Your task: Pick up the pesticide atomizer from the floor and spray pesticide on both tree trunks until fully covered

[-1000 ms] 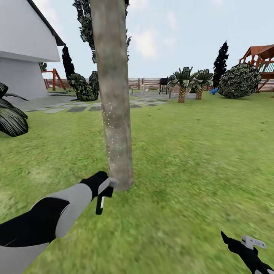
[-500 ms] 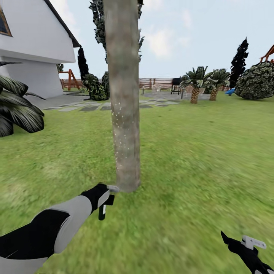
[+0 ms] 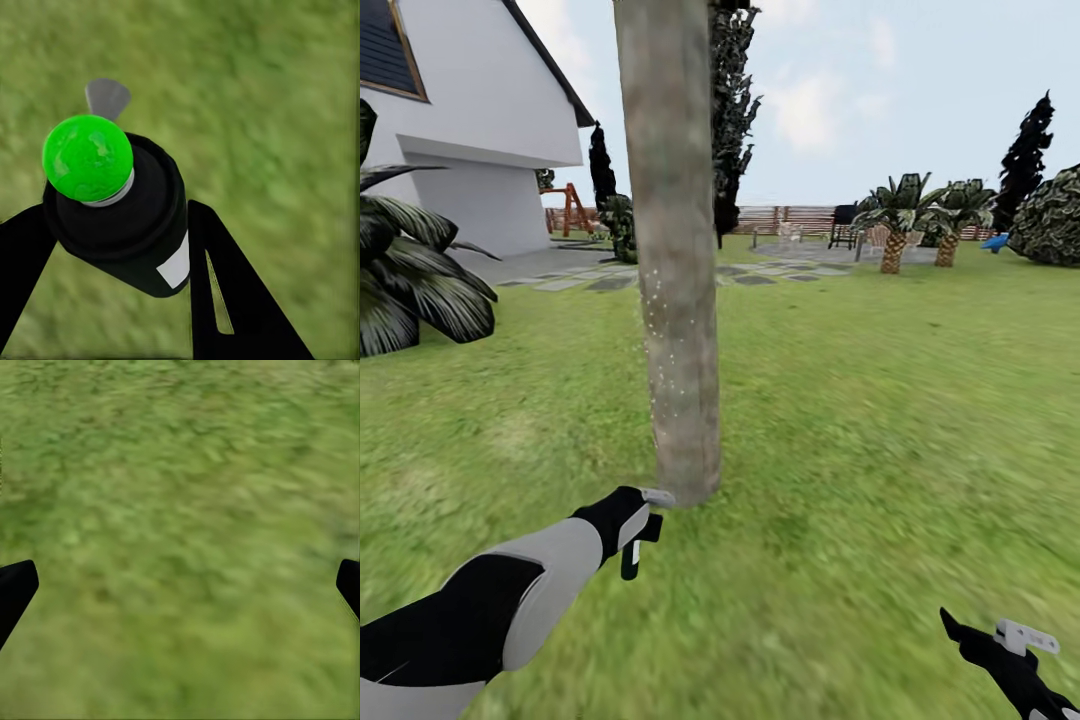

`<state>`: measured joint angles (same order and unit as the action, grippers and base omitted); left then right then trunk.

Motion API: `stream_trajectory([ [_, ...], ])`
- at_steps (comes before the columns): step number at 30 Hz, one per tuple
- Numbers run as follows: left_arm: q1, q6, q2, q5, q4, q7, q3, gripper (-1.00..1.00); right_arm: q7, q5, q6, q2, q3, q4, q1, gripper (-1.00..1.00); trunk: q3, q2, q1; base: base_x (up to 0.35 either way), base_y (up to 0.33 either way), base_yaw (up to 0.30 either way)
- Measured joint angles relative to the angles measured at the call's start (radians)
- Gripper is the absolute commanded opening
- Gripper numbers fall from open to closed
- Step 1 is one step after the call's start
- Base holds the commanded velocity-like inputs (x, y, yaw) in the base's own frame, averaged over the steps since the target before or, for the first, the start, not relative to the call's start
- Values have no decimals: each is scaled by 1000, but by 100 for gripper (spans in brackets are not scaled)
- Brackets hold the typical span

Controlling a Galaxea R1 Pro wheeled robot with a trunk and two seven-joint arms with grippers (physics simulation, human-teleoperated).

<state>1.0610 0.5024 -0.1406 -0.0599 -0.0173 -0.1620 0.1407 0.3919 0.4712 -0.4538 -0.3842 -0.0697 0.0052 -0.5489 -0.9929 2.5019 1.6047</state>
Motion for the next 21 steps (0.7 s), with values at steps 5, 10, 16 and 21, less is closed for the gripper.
stream_trajectory([
  [5, 0, 0, 0, 0, 0, 0, 0, -100, 0, 0, 0, 0, 0, 0, 0, 100, 0, 0, 0, 22, -329, 253],
  [10, 0, -1, 0, 0, 0, 0, 0, -100, 0, 0, 0, 0, 0, 0, 0, 100, 0, 0, 0, 139, -321, 141],
  [16, 0, 0, -1, 0, 0, 0, 0, -100, 0, 0, 0, 0, 0, 0, 0, 100, 0, 0, 0, 60, -322, 110],
  [21, 0, 0, -2, 0, 0, -1, 0, -100, 0, 0, 0, 0, 0, 0, 0, 100, 0, 0, 0, 2, -329, 247],
])
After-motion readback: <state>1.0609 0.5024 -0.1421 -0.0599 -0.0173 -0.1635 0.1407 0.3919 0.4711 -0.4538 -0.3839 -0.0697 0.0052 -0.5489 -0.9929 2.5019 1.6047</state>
